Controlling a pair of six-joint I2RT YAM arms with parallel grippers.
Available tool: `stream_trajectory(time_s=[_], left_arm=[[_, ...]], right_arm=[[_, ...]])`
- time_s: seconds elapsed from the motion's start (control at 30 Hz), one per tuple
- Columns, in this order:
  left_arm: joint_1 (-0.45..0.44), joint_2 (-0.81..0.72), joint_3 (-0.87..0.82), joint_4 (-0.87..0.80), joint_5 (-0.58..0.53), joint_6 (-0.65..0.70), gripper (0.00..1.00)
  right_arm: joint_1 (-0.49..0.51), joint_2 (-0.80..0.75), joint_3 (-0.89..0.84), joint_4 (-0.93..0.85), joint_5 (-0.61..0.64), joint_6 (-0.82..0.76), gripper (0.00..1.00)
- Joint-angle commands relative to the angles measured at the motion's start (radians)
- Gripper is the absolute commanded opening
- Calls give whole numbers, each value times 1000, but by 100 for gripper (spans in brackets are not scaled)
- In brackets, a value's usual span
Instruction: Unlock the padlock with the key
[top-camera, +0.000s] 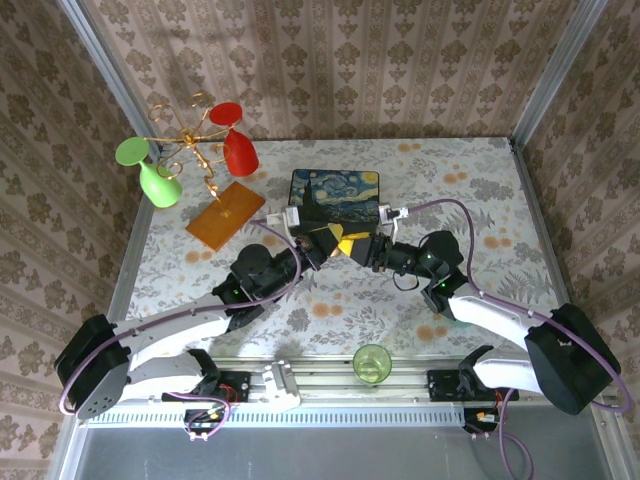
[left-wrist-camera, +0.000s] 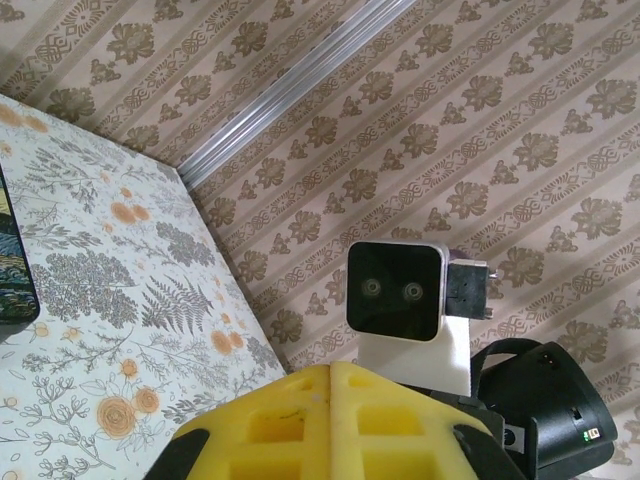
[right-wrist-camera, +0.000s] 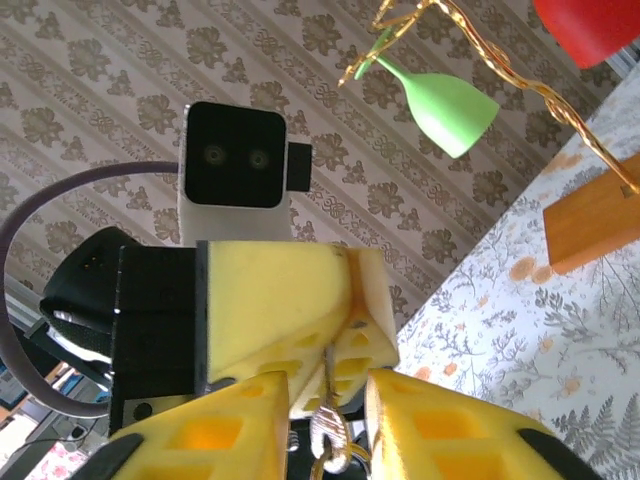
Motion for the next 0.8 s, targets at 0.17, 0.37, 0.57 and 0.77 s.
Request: stream_trajectory(time_s=[0.17, 0.37, 0.57, 0.77], left_arm=[[-10, -10, -10, 47, -50, 52, 0], [-12, 19, -21, 105, -47, 27, 0], [-14, 10, -52, 146, -93, 20, 0], [-18, 1, -58, 139, -106, 16, 0]], right_arm=[[9, 59, -16, 186, 7, 84, 16], [41, 113, -2, 245, 3, 109, 21], [43, 96, -17, 254, 37, 101, 17], [40, 99, -21, 253, 39, 102, 16]])
